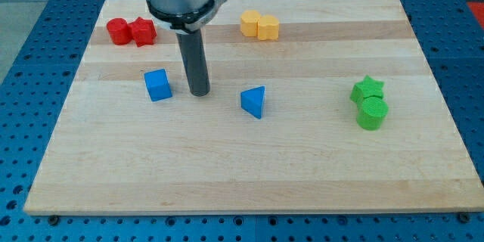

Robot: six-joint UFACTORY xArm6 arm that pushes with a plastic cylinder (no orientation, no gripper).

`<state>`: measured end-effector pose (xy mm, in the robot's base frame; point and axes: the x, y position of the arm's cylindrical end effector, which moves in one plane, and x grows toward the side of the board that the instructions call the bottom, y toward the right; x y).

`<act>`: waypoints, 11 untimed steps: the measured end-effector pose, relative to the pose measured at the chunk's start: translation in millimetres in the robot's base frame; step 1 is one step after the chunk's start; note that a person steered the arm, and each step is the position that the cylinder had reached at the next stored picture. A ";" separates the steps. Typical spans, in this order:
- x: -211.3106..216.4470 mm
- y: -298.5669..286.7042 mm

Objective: Move the blue cube below the red star

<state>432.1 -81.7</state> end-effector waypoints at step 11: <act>30.1 -108.6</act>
